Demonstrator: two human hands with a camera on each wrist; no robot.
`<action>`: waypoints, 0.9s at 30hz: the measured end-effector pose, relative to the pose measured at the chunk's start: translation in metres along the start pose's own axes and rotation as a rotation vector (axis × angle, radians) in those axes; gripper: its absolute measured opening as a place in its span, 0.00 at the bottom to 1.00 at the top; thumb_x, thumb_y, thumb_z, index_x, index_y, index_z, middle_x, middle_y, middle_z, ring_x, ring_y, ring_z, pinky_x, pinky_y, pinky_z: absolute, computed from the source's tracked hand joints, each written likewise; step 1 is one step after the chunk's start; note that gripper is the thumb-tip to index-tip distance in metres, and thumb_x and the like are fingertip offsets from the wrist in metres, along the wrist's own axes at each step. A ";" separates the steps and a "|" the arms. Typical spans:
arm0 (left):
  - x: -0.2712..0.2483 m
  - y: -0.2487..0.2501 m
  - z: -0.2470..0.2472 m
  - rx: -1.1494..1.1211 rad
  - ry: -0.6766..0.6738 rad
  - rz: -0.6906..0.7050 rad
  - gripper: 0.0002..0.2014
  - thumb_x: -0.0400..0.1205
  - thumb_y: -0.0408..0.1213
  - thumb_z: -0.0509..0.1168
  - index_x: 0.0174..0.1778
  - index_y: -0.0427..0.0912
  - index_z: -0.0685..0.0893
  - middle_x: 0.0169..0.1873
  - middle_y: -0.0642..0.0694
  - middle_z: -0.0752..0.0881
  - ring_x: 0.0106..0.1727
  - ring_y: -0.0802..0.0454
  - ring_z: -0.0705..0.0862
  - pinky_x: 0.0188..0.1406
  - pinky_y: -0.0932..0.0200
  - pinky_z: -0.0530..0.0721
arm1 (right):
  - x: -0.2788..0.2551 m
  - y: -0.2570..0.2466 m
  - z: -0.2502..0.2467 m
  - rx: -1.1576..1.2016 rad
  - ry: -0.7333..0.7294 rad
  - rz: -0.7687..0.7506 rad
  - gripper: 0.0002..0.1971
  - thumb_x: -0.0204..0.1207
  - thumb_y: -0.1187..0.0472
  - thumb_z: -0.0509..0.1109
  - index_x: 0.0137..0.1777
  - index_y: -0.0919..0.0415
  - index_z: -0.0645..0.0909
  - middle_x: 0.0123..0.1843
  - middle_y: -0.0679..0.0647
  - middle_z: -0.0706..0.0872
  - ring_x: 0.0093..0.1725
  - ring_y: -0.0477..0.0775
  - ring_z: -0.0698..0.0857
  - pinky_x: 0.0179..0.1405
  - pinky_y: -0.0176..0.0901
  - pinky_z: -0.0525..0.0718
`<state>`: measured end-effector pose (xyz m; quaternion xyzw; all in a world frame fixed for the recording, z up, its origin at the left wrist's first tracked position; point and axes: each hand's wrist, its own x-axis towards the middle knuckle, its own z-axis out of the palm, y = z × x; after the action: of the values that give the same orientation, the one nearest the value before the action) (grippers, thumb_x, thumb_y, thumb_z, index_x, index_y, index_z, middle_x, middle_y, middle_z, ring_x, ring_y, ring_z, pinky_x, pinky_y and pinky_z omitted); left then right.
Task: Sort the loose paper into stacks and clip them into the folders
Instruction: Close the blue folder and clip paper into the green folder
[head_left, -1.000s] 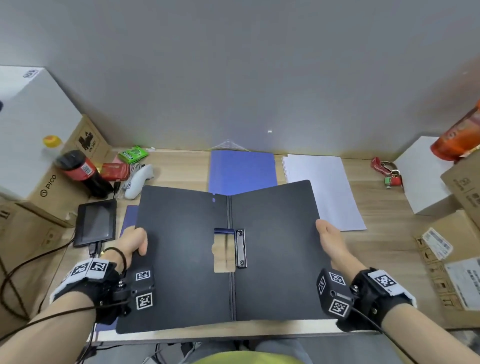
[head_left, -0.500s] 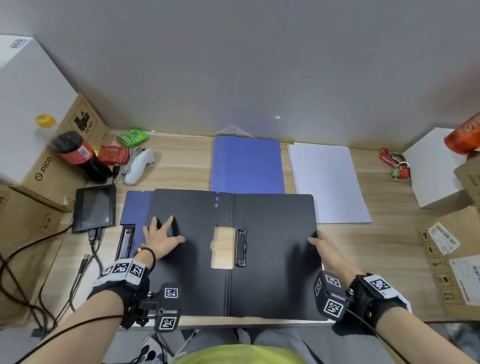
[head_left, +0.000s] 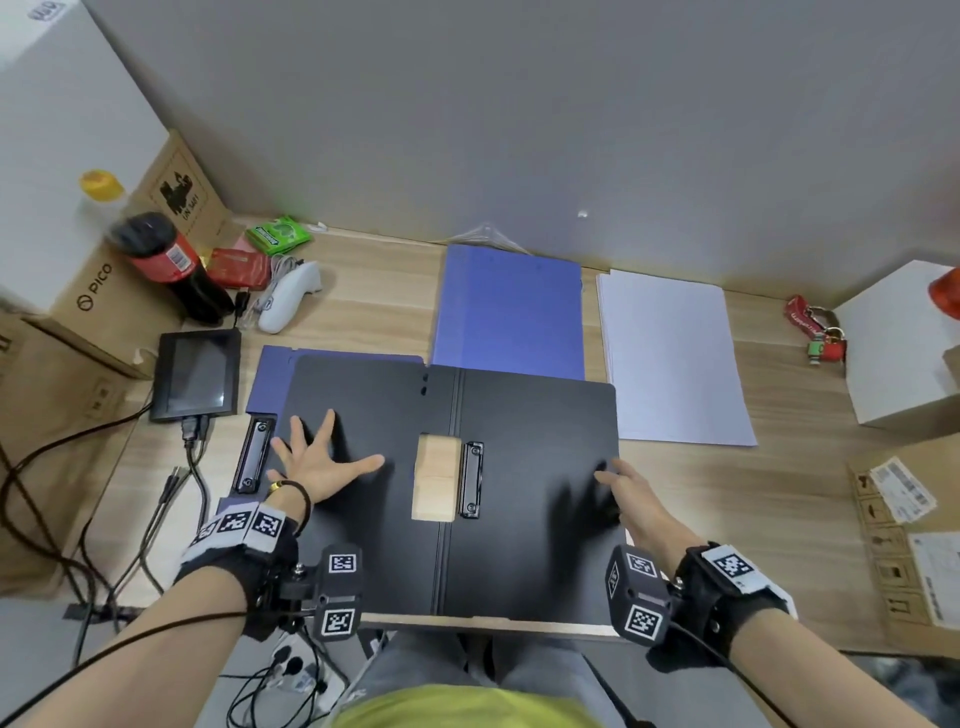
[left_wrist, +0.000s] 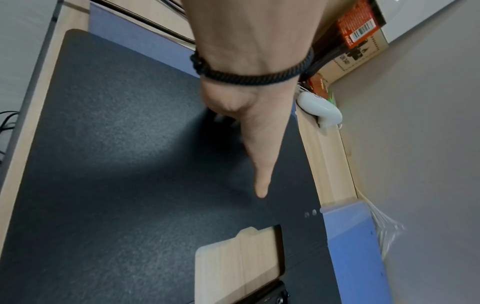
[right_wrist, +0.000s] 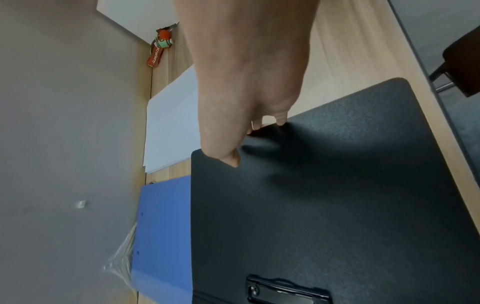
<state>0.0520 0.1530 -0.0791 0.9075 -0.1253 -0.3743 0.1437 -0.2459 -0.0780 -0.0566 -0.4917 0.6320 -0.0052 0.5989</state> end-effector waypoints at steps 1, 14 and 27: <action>-0.001 0.004 0.000 -0.012 0.024 -0.010 0.47 0.72 0.59 0.72 0.83 0.62 0.51 0.85 0.46 0.39 0.84 0.38 0.35 0.79 0.32 0.43 | 0.000 0.000 -0.003 0.004 -0.023 0.003 0.25 0.83 0.64 0.60 0.80 0.59 0.63 0.78 0.53 0.70 0.77 0.57 0.67 0.74 0.49 0.63; -0.041 0.159 0.057 -0.161 -0.179 0.382 0.17 0.84 0.34 0.58 0.68 0.48 0.79 0.67 0.45 0.80 0.57 0.50 0.81 0.54 0.61 0.74 | 0.005 0.005 -0.058 0.095 -0.184 0.021 0.17 0.82 0.57 0.60 0.70 0.48 0.74 0.70 0.46 0.75 0.74 0.48 0.68 0.76 0.51 0.59; -0.025 0.186 0.108 0.002 -0.052 0.240 0.25 0.81 0.35 0.61 0.77 0.45 0.71 0.83 0.41 0.57 0.84 0.42 0.54 0.80 0.41 0.60 | 0.023 -0.003 -0.087 0.084 -0.402 -0.056 0.12 0.83 0.59 0.61 0.63 0.49 0.79 0.61 0.46 0.85 0.60 0.48 0.84 0.63 0.45 0.78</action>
<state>-0.0649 -0.0291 -0.0704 0.8761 -0.2372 -0.3776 0.1834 -0.3059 -0.1449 -0.0478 -0.4750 0.4849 0.0502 0.7326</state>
